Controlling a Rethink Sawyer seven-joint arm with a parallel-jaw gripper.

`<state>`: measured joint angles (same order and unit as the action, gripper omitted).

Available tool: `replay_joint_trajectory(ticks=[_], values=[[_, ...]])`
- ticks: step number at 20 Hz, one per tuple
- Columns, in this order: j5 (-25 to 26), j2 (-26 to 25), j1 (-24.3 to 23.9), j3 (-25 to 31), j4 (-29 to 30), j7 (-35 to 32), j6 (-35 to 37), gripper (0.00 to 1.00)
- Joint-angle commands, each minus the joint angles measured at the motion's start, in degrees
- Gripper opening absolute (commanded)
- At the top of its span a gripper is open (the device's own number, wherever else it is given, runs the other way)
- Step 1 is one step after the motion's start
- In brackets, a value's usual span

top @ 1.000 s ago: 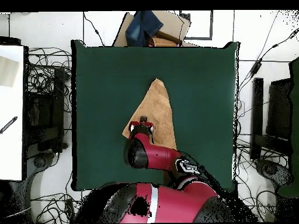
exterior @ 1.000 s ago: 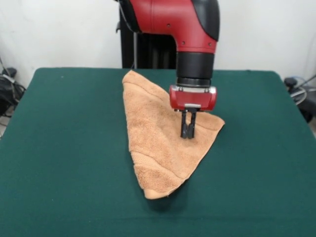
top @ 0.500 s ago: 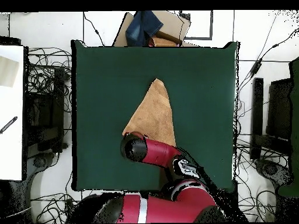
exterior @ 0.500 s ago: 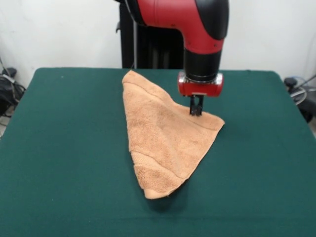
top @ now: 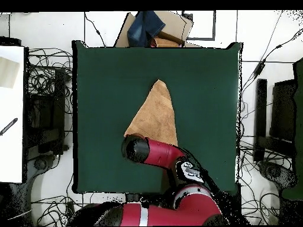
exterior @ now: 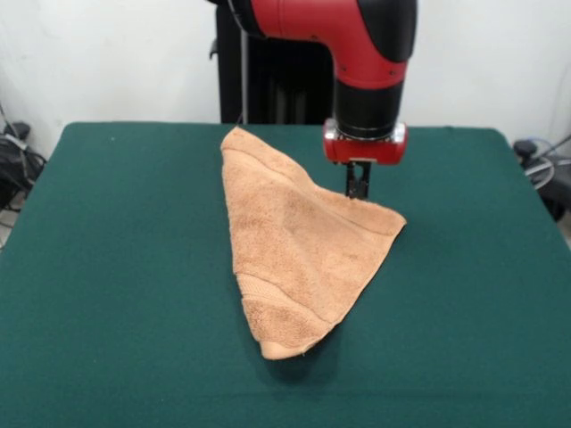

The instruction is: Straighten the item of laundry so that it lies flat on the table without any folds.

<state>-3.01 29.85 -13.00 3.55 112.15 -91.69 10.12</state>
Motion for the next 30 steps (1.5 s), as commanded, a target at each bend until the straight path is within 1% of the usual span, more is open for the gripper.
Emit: replay_joint_trajectory(ticks=[1, 2, 5, 10, 15, 16, 17, 18, 19, 21, 24, 27, 30], values=[[-1.07, -2.12, 0.87, 6.76, -3.48, -10.11, -4.50, 0.00], [-0.26, -2.17, 0.48, 7.25, -3.18, -9.94, -6.68, 1.00], [0.91, -2.51, -0.66, 8.53, -2.47, -10.03, -9.78, 1.00], [0.06, -3.56, 0.41, 7.98, -2.71, -10.24, -9.91, 1.00], [-0.58, -4.68, 1.64, 7.17, -2.87, -10.87, -11.62, 1.00], [-0.82, -4.81, 1.95, 6.93, -2.93, -10.99, -11.65, 1.00], [-2.16, -4.54, 3.89, 5.00, -3.30, -11.60, -10.59, 1.00], [-2.68, -4.36, 4.84, 4.08, -3.64, -11.63, -9.82, 1.00], [-3.04, -4.73, 5.00, 3.93, -4.29, -11.36, -8.56, 1.00], [-2.34, -6.33, 4.10, 4.88, -5.14, -10.68, -9.45, 1.00], [-1.64, -7.36, 3.19, 5.75, -5.81, -9.84, -9.32, 1.00], [-0.76, -9.41, 0.21, 8.40, -6.58, -8.13, -7.74, 1.00], [-0.02, -10.59, -0.95, 9.36, -7.13, -7.39, -8.10, 1.00]])
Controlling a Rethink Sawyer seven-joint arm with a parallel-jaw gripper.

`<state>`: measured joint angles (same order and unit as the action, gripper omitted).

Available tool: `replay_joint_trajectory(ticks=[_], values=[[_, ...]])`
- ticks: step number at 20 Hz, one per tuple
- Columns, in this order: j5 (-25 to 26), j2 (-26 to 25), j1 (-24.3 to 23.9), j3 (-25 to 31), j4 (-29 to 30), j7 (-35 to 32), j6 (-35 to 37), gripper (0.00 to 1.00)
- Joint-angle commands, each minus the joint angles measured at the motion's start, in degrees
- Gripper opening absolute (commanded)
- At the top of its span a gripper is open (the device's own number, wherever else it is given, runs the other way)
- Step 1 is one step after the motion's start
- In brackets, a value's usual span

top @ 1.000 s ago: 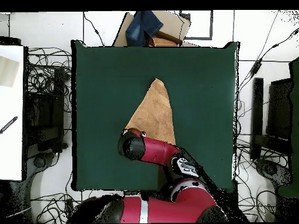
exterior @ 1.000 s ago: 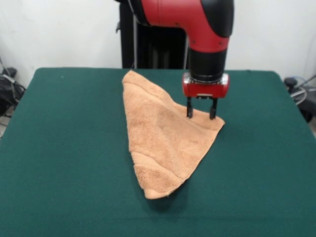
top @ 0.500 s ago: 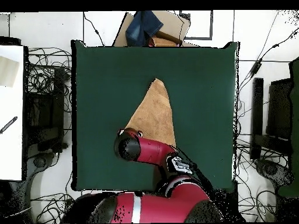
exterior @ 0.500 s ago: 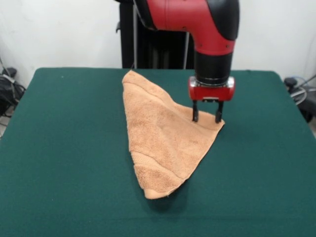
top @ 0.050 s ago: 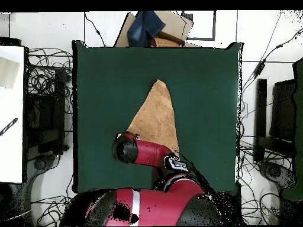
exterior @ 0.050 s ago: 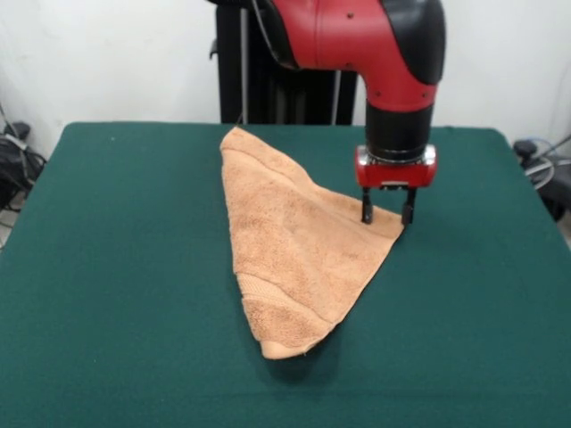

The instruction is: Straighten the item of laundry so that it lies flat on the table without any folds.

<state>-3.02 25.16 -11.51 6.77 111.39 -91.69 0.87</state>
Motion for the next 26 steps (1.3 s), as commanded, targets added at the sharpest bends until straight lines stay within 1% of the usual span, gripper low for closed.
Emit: replay_joint_trajectory(ticks=[1, 11, 16, 20, 25, 26], values=[[0.14, -6.34, -2.77, 6.38, -6.68, -7.13, 1.19, 1.00], [1.73, -8.73, -4.97, 7.83, -8.28, -6.01, 1.08, 1.00], [1.43, -8.11, -4.15, 7.09, -8.42, -6.45, 1.85, 1.00], [1.92, -8.40, -4.58, 7.58, -8.02, -7.00, -0.21, 1.00], [2.10, -8.41, -4.60, 7.78, -7.88, -7.23, -1.03, 1.00], [2.51, -8.50, -4.89, 8.10, -7.74, -7.25, -1.89, 0.00]])
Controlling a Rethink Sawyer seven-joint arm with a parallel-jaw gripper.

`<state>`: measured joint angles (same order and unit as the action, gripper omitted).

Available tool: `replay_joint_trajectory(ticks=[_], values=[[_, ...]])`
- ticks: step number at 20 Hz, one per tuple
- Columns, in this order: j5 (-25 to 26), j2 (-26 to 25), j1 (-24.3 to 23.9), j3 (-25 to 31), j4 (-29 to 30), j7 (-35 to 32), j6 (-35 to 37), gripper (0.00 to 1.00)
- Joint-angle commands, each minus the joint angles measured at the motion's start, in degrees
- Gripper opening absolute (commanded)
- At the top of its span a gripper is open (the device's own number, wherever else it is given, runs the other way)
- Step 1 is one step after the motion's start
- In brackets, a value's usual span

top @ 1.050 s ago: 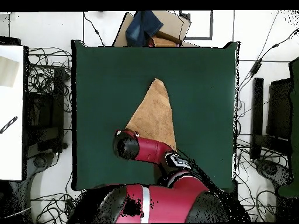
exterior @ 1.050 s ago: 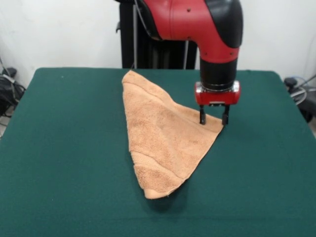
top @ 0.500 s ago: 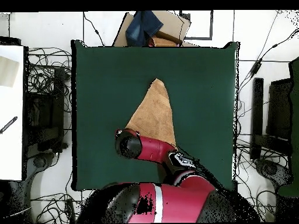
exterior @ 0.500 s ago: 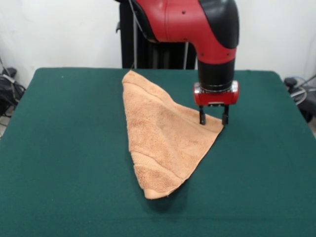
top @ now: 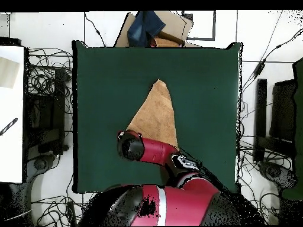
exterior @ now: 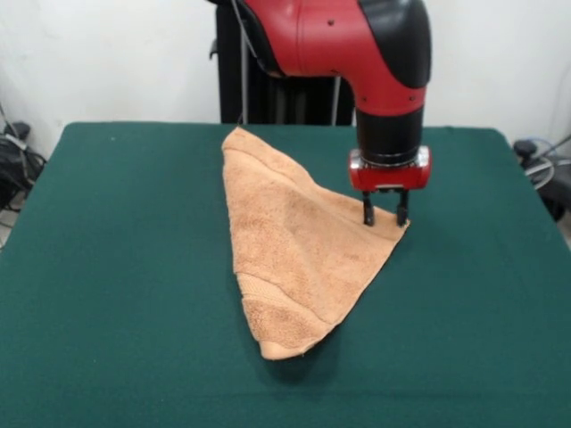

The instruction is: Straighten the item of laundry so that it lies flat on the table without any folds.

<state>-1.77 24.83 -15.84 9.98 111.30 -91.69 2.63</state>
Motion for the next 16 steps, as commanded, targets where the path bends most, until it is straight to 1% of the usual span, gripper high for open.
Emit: replay_joint_trajectory(ticks=[1, 3, 5, 16], values=[[1.70, -8.24, -0.74, 5.05, -7.52, -7.29, -4.49, 0.00], [2.55, -8.38, -1.09, 5.39, -7.28, -7.38, -6.20, 0.00], [1.55, -8.11, -0.63, 5.02, -7.27, -7.82, -4.40, 0.00], [0.74, -6.58, 1.11, 3.53, -6.70, -8.94, -3.74, 0.00]])
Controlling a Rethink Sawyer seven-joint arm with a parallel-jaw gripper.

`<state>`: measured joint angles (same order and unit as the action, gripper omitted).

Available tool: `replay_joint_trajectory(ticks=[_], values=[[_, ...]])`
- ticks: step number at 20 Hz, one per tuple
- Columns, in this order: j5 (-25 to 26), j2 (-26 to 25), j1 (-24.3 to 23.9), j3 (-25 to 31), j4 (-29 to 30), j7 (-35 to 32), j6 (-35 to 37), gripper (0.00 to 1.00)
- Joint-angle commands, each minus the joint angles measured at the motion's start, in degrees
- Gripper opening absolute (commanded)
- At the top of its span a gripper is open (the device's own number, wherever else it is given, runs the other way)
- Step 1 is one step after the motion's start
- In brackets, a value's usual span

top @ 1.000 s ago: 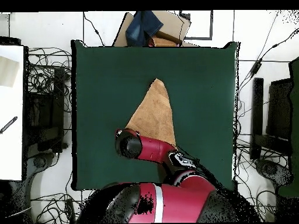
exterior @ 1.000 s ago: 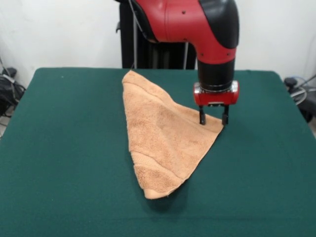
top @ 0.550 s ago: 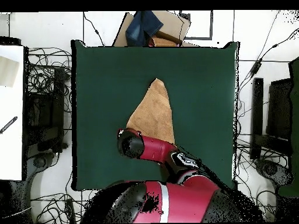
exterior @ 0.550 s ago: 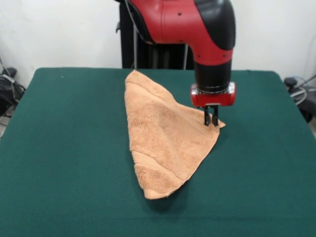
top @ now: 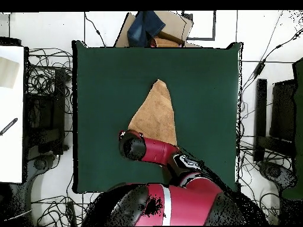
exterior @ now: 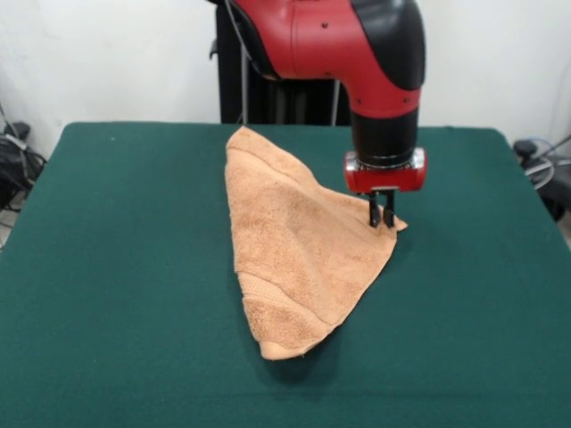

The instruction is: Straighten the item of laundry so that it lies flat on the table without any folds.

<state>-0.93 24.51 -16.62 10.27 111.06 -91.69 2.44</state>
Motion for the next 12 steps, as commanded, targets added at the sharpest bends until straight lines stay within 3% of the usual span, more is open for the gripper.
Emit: replay_joint_trajectory(ticks=[1, 4, 7, 12], values=[[-0.38, -5.44, 2.30, 2.87, -6.08, -9.31, -3.47, 0.00], [-1.64, 0.49, 4.38, 0.70, -3.23, -11.02, -1.93, 0.00], [-4.20, 11.19, 8.16, -3.53, 0.39, -13.15, 4.59, 0.00], [-7.10, 19.02, 8.89, -4.00, 1.21, -14.55, 12.56, 0.00]])
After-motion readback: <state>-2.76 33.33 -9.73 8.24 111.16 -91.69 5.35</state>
